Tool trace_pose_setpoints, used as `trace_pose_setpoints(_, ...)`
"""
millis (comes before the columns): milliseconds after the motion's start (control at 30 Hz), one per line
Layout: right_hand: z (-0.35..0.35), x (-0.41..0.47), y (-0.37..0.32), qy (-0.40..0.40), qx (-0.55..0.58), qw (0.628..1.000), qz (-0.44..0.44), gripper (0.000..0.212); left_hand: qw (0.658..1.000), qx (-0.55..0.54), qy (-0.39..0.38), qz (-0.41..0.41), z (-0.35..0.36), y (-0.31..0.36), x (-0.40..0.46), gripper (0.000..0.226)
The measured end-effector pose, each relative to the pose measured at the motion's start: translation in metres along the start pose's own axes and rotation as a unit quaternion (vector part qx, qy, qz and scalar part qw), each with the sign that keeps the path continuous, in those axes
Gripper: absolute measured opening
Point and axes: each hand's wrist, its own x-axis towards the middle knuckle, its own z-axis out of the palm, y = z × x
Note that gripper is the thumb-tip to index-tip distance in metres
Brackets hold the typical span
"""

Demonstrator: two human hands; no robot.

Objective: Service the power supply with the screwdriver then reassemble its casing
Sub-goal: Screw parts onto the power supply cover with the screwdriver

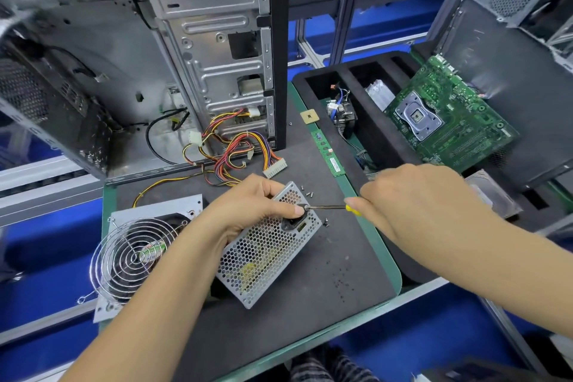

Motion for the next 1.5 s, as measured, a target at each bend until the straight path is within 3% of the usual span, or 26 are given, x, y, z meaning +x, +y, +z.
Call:
trace_pose_setpoints(67,0.005,-0.001,0.000,0.000,0.016,1.000,0.004,0.040,1.000,0.007,0.004,0.002,0.004,0.000,-0.001,0.009)
trace_pose_setpoints(200,0.005,-0.009,0.000,-0.030,0.151,0.988,-0.017,0.036,1.000,0.011,0.006,0.002,0.008,0.000,-0.002,0.010)
trace_pose_setpoints(300,0.006,-0.012,-0.002,-0.022,0.163,0.986,-0.013,0.023,1.000,0.000,0.004,0.002,0.008,0.001,-0.002,0.009)
trace_pose_setpoints(433,0.006,-0.013,0.000,-0.003,0.073,0.997,0.000,0.020,1.000,-0.017,0.002,-0.004,0.007,0.002,-0.004,0.005)
trace_pose_setpoints(533,0.013,-0.012,0.000,-0.011,-0.005,1.000,0.014,0.034,1.000,-0.028,0.000,-0.006,0.006,0.002,-0.004,0.005)
trace_pose_setpoints(700,0.017,-0.016,-0.001,-0.012,0.153,0.988,-0.014,0.033,0.999,-0.039,-0.009,-0.008,0.006,0.001,-0.003,0.005)
trace_pose_setpoints(800,0.015,-0.018,0.001,-0.010,0.170,0.985,-0.012,0.028,0.999,-0.045,-0.008,-0.014,0.006,0.002,-0.004,0.006)
trace_pose_setpoints(933,0.014,-0.017,0.003,0.017,0.081,0.997,-0.006,0.023,0.999,-0.046,-0.009,-0.016,0.008,0.001,-0.004,0.007)
trace_pose_setpoints(1033,0.021,-0.014,0.003,0.020,-0.005,1.000,0.011,0.032,0.999,-0.038,-0.008,-0.014,0.009,0.001,-0.004,0.008)
trace_pose_setpoints(1233,0.028,-0.018,0.008,-0.009,0.160,0.987,-0.008,0.036,0.999,-0.044,-0.004,-0.020,0.010,0.001,-0.004,0.007)
trace_pose_setpoints(1400,0.028,-0.020,0.008,0.016,0.082,0.996,0.003,0.025,0.999,-0.048,-0.002,-0.022,0.010,0.001,-0.005,0.012)
trace_pose_setpoints(1500,0.031,-0.019,0.008,0.013,0.007,1.000,0.009,0.032,0.999,-0.050,-0.002,-0.019,0.010,0.001,-0.005,0.010)
